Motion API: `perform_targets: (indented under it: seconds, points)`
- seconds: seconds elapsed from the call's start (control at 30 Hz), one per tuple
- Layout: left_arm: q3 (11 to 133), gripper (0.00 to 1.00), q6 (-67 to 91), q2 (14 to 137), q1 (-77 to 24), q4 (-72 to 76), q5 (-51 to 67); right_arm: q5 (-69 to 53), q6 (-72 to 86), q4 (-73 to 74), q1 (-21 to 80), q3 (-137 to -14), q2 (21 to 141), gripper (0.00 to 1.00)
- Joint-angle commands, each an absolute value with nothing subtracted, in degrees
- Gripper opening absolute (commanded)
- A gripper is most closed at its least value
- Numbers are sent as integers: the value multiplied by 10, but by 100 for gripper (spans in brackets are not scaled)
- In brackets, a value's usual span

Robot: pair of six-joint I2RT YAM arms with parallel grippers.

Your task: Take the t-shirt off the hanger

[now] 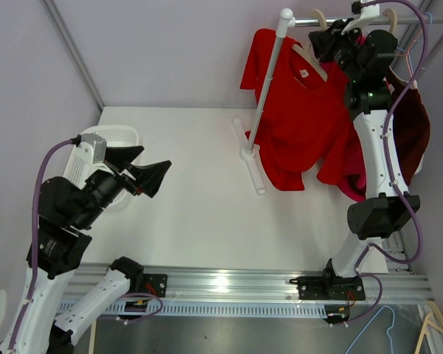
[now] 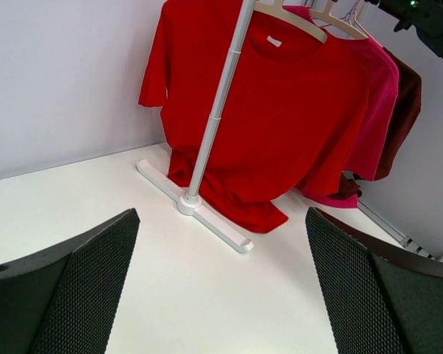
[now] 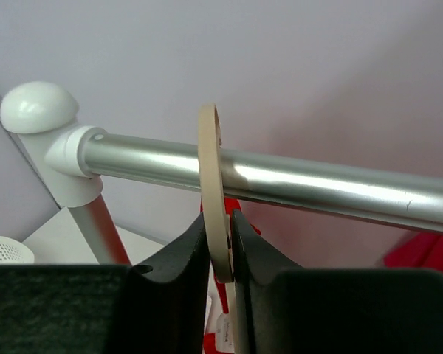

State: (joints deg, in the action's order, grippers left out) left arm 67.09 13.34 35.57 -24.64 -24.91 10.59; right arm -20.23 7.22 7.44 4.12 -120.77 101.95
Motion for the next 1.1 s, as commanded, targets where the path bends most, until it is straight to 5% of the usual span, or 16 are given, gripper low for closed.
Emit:
perform_targets:
  seconds: [0.0,0.3,0.6,0.63,0.67,0.73,0.9,1.07]
  points:
    - [668,100,119,360,-250,-239,96,-238,63,11,39,-1207,1011,20]
    - [669,100,118,365,-250,-236,98,-258,60,-23,39,-1198,991,0]
    - [667,100,120,369,-250,-237,102,-258,55,-8,38,-1194,983,0]
    - [667,100,120,369,-250,-236,102,-258,55,-5,39,-1194,983,2]
    - [667,100,120,370,-250,-237,102,-251,55,-3,39,-1192,983,28]
    - [666,100,120,369,-250,-237,104,-243,54,-2,39,-1191,984,44]
    - [667,99,121,369,-250,-238,104,-240,45,-2,39,-1181,983,46]
    - [666,100,121,367,-250,-237,103,-236,36,-2,39,-1162,978,37]
